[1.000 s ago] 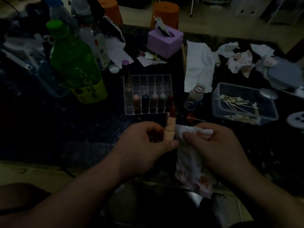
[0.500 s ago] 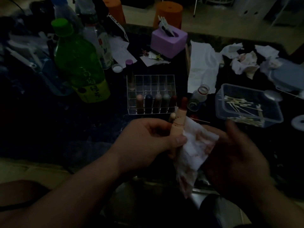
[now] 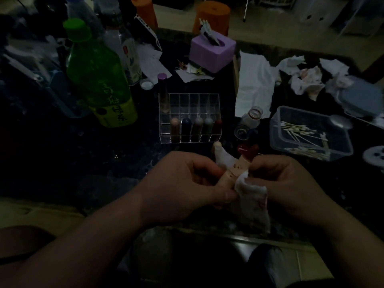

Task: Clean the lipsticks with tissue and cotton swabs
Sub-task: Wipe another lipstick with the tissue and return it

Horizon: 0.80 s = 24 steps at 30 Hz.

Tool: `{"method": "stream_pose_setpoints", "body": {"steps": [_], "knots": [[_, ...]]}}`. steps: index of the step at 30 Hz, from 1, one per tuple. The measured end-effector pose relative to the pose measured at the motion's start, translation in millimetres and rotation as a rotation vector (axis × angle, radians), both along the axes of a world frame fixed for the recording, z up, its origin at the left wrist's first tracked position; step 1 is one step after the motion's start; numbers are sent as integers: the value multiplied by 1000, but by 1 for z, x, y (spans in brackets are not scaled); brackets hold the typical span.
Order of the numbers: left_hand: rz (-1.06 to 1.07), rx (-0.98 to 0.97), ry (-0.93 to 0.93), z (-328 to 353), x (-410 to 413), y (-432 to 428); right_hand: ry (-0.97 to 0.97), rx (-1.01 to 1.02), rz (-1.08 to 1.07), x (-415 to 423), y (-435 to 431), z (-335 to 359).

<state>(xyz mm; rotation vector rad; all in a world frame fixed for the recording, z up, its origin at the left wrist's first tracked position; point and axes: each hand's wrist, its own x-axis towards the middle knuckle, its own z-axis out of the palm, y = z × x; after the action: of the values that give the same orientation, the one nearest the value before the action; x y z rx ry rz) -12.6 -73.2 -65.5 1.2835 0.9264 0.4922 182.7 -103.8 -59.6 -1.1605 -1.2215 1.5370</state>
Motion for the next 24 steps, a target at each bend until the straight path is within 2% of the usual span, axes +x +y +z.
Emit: {"method": "stream_pose_setpoints", "body": {"steps": [5, 8, 14, 16, 22, 24], "knots": [[-19, 71, 79, 2, 1, 1, -117, 140, -34, 4, -2, -4], [-31, 49, 55, 2, 2, 1, -22, 179, -34, 2, -2, -7], [-103, -267, -259, 2, 0, 0, -28, 208, -68, 3, 0, 0], [-78, -196, -231, 2, 1, 0, -22, 200, -87, 4, -1, -1], [212, 147, -46, 2, 13, -12, -44, 187, -171, 2, 1, 0], [248, 192, -29, 1, 13, -13, -37, 163, -180, 3, 0, 0]]}}
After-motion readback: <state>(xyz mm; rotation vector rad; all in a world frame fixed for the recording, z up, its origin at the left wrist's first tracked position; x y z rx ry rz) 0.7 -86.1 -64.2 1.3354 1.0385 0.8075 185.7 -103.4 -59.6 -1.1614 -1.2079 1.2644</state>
